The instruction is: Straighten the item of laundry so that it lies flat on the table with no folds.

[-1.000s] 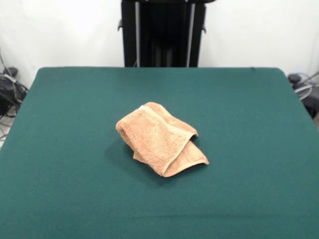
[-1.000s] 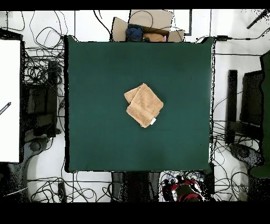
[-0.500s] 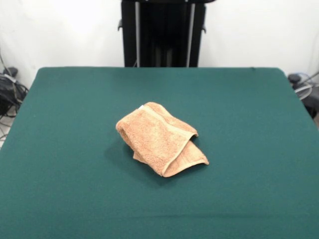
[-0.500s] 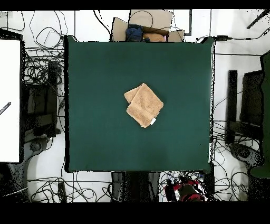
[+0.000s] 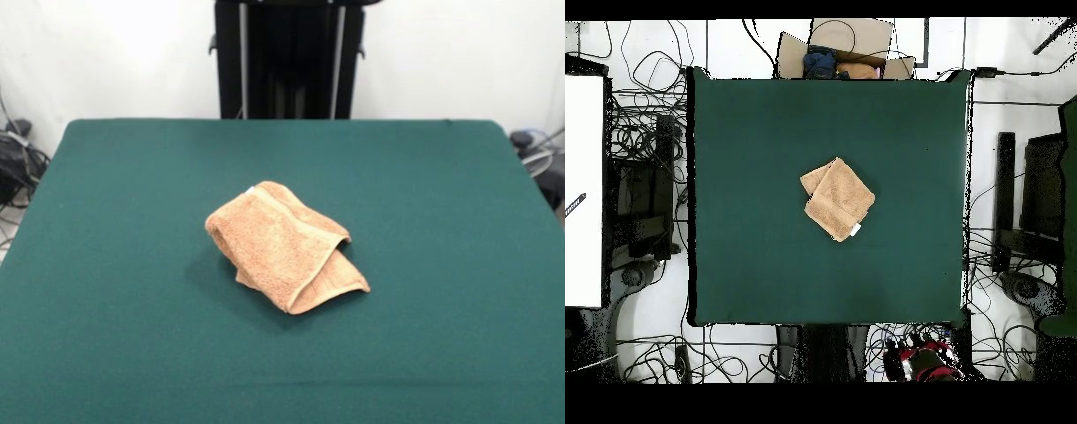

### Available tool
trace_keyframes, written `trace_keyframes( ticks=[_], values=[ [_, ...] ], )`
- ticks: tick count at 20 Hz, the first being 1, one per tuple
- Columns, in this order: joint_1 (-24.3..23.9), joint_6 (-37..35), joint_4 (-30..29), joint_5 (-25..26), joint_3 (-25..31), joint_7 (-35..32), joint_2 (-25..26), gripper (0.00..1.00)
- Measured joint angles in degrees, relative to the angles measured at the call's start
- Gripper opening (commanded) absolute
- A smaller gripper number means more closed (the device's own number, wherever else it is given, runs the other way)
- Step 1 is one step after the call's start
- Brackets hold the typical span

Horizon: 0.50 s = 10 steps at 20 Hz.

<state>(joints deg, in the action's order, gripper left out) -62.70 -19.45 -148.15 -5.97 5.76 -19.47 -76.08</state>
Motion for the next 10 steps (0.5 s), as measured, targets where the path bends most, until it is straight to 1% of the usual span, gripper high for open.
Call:
trace_keyframes(
  ticks=[6, 7, 10],
  values=[
    [-0.5, -4.7, 2.7, 0.0, -0.2, 0.0, 0.3, 1.0],
    [-1.3, -5.7, 3.9, 0.0, -0.2, 0.0, 0.7, 1.0],
    [-2.0, -5.7, 4.8, 0.0, -0.2, 0.0, 0.9, 1.0]
  ],
)
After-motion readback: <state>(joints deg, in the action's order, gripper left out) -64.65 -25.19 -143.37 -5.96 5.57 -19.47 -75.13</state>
